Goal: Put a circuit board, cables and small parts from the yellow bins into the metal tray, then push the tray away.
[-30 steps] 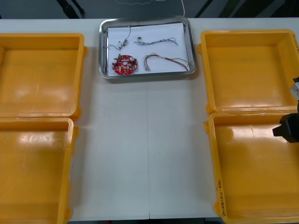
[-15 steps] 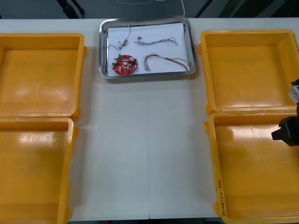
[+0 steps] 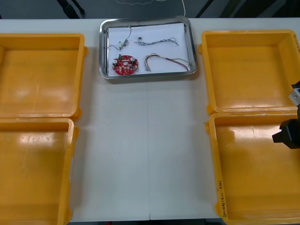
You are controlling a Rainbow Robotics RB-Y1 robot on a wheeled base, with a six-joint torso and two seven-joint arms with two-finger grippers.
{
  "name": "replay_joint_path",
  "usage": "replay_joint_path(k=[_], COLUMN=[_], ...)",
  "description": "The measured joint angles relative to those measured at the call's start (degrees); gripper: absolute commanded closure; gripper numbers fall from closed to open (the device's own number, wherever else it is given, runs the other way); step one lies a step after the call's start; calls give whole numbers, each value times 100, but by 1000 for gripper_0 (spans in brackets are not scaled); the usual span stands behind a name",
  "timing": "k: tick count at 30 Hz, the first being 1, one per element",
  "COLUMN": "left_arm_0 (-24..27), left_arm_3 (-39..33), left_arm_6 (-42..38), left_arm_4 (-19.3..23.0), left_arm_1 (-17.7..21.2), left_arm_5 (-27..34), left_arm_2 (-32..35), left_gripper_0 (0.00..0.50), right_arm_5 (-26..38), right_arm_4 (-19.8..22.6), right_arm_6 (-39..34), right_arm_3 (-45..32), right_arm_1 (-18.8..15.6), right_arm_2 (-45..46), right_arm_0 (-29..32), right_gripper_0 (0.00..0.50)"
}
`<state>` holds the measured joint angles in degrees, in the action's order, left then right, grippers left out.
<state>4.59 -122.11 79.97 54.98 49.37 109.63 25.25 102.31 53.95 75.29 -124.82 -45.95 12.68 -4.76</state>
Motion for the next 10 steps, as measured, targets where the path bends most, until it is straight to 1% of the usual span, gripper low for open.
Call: replay_joint_path(k=[10], left_arm_0=[0], left_arm_3=[0], left_arm_6=[0], left_arm_4=[0], left_arm_1=[0], left_arm_5=[0], left_arm_2=[0], left_gripper_0=[0], right_arm_5=[0], right_arm_4=[0], right_arm_6=[0], right_arm_3=[0], right_arm_1=[0], right_arm_2=[0], right_arm_0=[2], right_gripper_0=[0])
